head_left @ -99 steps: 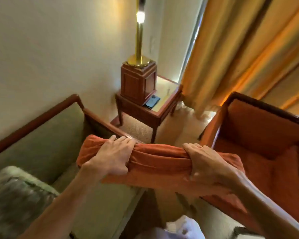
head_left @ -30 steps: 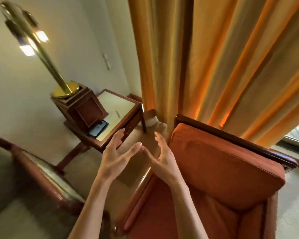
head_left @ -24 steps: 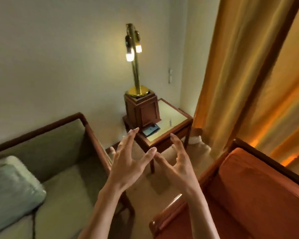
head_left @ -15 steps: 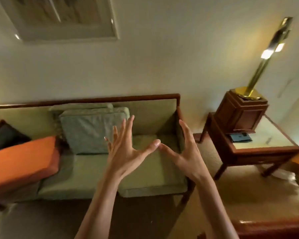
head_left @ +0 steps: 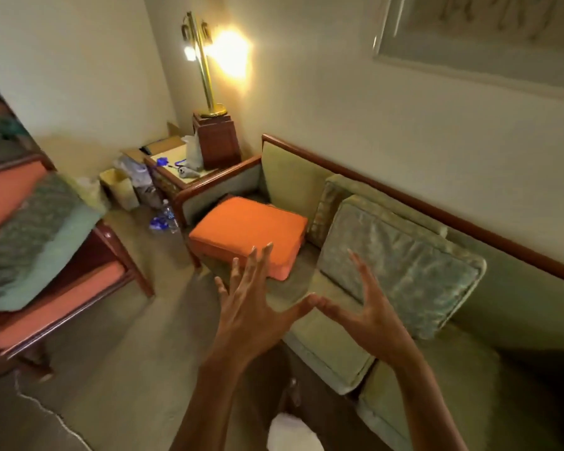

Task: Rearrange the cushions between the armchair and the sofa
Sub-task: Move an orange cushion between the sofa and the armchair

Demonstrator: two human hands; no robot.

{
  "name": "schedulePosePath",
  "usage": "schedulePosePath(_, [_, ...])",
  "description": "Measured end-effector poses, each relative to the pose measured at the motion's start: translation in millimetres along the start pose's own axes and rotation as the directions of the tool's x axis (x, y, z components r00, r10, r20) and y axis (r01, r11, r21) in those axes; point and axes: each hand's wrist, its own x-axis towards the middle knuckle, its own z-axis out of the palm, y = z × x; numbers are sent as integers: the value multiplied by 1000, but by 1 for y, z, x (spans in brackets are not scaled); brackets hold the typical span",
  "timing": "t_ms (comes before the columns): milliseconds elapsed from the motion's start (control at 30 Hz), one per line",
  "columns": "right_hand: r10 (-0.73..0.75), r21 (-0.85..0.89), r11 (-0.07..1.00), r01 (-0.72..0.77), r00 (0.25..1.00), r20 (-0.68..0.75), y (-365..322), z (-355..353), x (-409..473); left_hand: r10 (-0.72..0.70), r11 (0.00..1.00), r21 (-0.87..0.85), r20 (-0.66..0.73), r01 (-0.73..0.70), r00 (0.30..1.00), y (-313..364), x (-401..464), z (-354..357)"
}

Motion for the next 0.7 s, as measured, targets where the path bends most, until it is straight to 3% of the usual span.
schedulePosePath(300, [-43, 1, 999, 43, 988, 150, -18, 97, 206, -32, 991, 128, 12, 31, 999, -102, 163, -57])
schedulePosePath(433, [-104, 28, 995, 100, 977, 187, -44, 130, 287, -36, 996, 75, -41, 39, 999, -144, 235, -88])
schedulePosePath(700, [-5, -23, 1000, 8, 989, 148, -61, 187, 396, 11, 998, 66, 31, -13, 999, -227, 353, -120])
